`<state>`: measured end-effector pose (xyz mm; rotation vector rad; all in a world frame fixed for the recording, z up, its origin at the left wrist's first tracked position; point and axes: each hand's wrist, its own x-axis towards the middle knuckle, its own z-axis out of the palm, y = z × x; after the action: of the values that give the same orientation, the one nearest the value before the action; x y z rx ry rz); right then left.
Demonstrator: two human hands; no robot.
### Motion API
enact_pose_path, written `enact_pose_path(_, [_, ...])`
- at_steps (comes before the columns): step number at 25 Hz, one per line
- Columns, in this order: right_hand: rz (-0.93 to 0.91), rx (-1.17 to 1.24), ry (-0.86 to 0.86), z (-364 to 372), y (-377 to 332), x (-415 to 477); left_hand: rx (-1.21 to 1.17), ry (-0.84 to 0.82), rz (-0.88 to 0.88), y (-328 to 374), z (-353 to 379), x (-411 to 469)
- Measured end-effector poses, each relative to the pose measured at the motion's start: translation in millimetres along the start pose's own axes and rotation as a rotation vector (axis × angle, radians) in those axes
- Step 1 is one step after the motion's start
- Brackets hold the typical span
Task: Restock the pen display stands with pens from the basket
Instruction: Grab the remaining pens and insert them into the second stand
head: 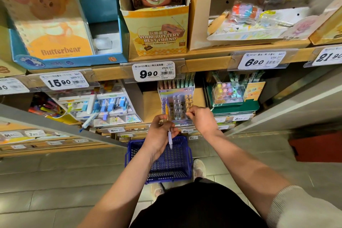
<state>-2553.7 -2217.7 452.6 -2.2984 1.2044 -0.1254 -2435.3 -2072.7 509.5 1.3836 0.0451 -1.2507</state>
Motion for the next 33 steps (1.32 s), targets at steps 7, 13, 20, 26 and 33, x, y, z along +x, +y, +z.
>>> enact_pose_path(7, [0.291, 0.096, -0.147, -3, 8, 0, 0.154, -0.018, 0.069, 0, -1, 2])
enact_pose_path(13, [0.254, 0.984, -0.301, -49, 4, -24, 0.2, -0.054, 0.047, -6, 19, 5])
enact_pose_path(20, [0.258, 1.112, -0.167, -69, 4, -25, 0.268, -0.146, 0.044, -7, 39, 0])
enact_pose_path(26, [0.328, 1.018, 0.204, -70, 33, -9, 0.115, -0.045, 0.01, -5, 19, 1])
enact_pose_path(33, [0.161, 0.584, 0.244, -34, 32, -14, 0.071, 0.01, 0.0, -2, 4, 2])
